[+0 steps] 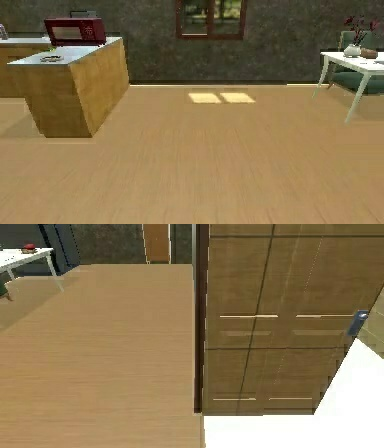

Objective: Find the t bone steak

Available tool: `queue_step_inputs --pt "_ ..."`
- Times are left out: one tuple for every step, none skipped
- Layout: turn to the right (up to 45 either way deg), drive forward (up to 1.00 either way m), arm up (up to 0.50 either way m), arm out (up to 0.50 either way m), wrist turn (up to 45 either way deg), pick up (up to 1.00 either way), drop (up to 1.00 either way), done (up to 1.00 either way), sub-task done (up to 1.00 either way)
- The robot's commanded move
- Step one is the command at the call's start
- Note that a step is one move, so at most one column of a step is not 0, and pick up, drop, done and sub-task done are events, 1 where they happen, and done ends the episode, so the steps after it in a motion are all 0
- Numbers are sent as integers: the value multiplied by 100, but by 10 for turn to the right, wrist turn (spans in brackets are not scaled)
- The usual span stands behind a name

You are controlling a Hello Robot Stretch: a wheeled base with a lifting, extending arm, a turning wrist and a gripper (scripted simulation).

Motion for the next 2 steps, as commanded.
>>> queue_step_inputs --pt "-180 0 0 0 0 0 0 0 0" --pt "-30 0 0 0 0 0 0 0 0"
